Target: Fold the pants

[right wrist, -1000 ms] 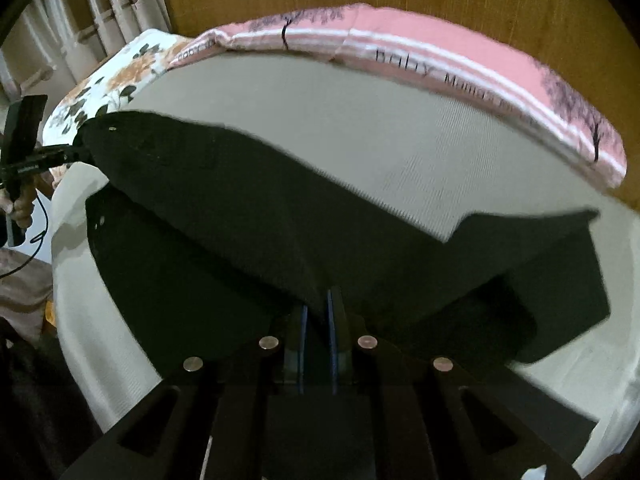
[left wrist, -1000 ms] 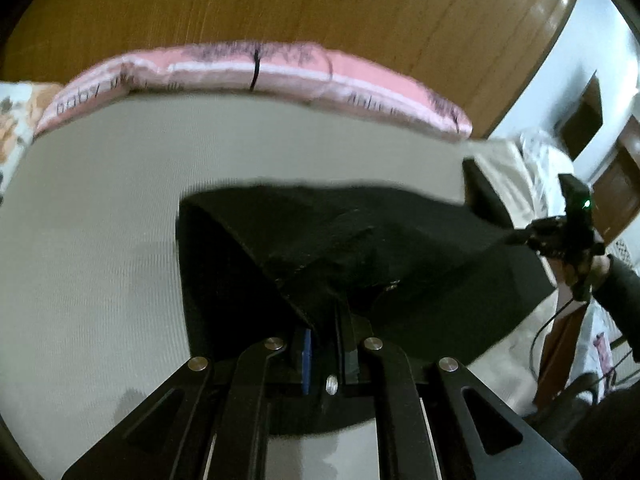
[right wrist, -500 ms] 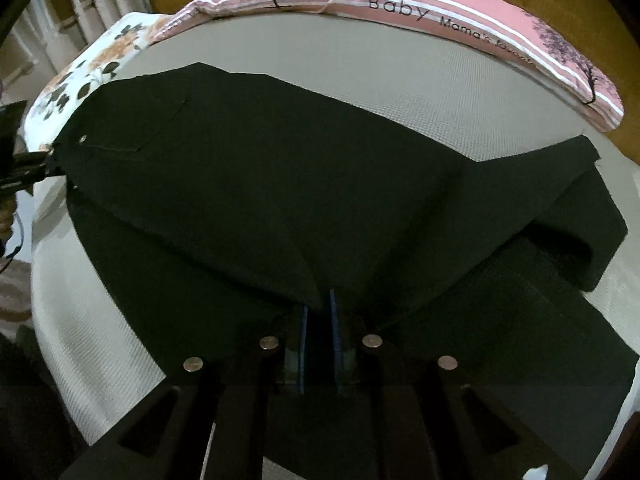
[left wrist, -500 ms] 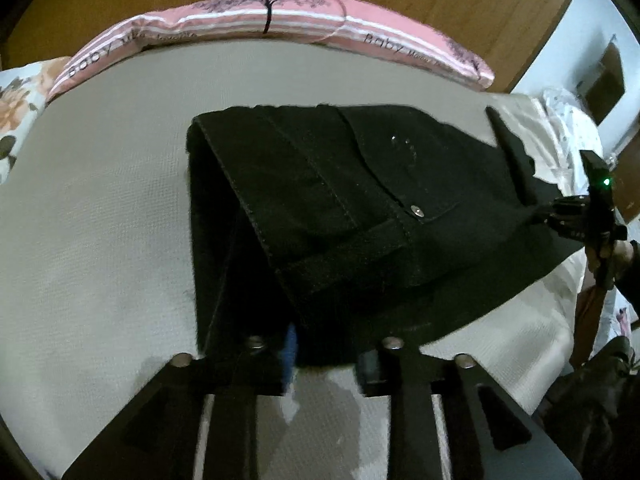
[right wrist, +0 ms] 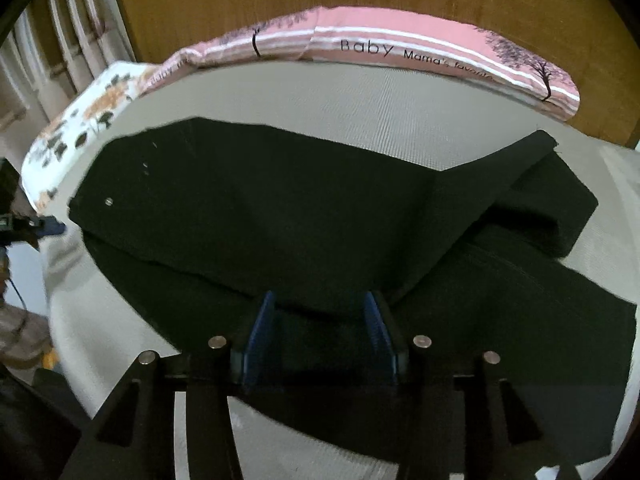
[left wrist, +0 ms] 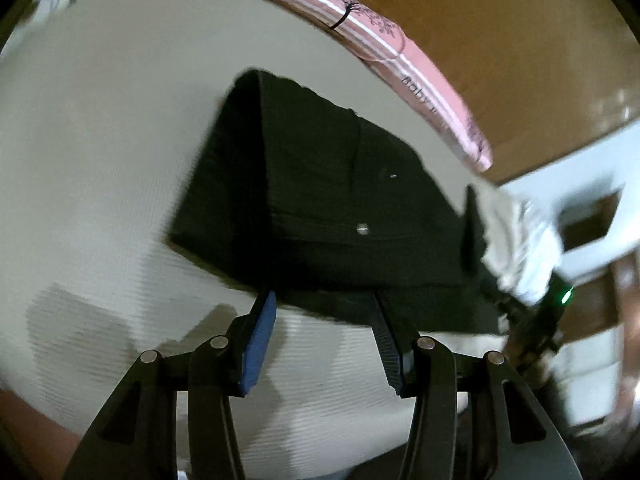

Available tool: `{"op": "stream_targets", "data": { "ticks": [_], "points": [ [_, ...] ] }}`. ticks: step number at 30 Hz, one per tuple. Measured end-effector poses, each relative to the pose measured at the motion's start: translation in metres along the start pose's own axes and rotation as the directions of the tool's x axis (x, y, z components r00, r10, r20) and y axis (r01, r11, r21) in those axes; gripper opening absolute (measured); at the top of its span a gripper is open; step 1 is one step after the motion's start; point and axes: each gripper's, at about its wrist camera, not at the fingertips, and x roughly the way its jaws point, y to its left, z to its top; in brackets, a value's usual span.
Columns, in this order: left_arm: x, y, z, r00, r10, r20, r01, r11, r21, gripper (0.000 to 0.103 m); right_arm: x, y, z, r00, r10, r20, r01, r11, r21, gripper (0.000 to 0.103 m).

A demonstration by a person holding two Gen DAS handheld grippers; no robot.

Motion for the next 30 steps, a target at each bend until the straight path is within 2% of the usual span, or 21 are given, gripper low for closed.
{"op": "stream_targets", "data": {
  "ticks": [3, 9, 12, 13, 16, 21, 26, 28, 30],
  "points": [
    [0.019, 0.005, -0.001, 0.996, -0.087, 0.010, 0.088, 0.990, -0.110, 0.050, -0.008, -0.005, -0.006, 1.000, 0.002, 0.020, -0.003, 0.998, 0.058, 0.045],
    [0.039, 0.009, 0.002, 0.993, -0.083, 0.079, 0.098, 0.971, -0.217, 0.050, -0.016, -0.028, -0.022, 0.999, -0.026, 0.037, 0.019, 0.983, 0.180, 0.045],
    [0.041, 0.008, 0.003, 0.991, -0.074, 0.108, 0.096, 0.972, -0.215, 0.037, -0.015, -0.042, -0.025, 0.999, -0.033, 0.040, 0.022, 0.971, 0.239, 0.046],
    [0.041, 0.007, 0.003, 0.992, -0.061, 0.113, 0.083, 0.975, -0.208, 0.028, -0.014, -0.047, -0.024, 0.999, -0.028, 0.043, 0.016, 0.964, 0.265, 0.046],
    [0.042, 0.009, 0.001, 0.992, -0.040, 0.122, 0.064, 0.978, -0.199, 0.023, -0.003, -0.059, -0.018, 0.999, -0.004, 0.049, -0.012, 0.943, 0.332, 0.047],
    [0.043, 0.013, -0.003, 0.992, -0.017, 0.124, 0.041, 0.981, -0.190, 0.021, 0.020, -0.077, -0.001, 0.998, 0.008, 0.056, -0.032, 0.900, 0.434, 0.047],
    [0.044, 0.016, -0.002, 0.993, 0.001, 0.117, 0.020, 0.983, -0.180, 0.021, 0.030, -0.104, 0.021, 0.995, 0.037, 0.095, -0.084, 0.829, 0.553, 0.046],
    [0.044, 0.016, -0.001, 0.994, 0.006, 0.112, 0.014, 0.985, -0.174, 0.021, 0.031, -0.113, 0.032, 0.994, 0.035, 0.104, -0.089, 0.810, 0.580, 0.042],
    [0.044, 0.015, 0.000, 0.994, 0.014, 0.110, 0.005, 0.986, -0.166, 0.021, 0.032, -0.121, 0.042, 0.993, 0.038, 0.114, -0.100, 0.793, 0.601, 0.034]
  ]
}}
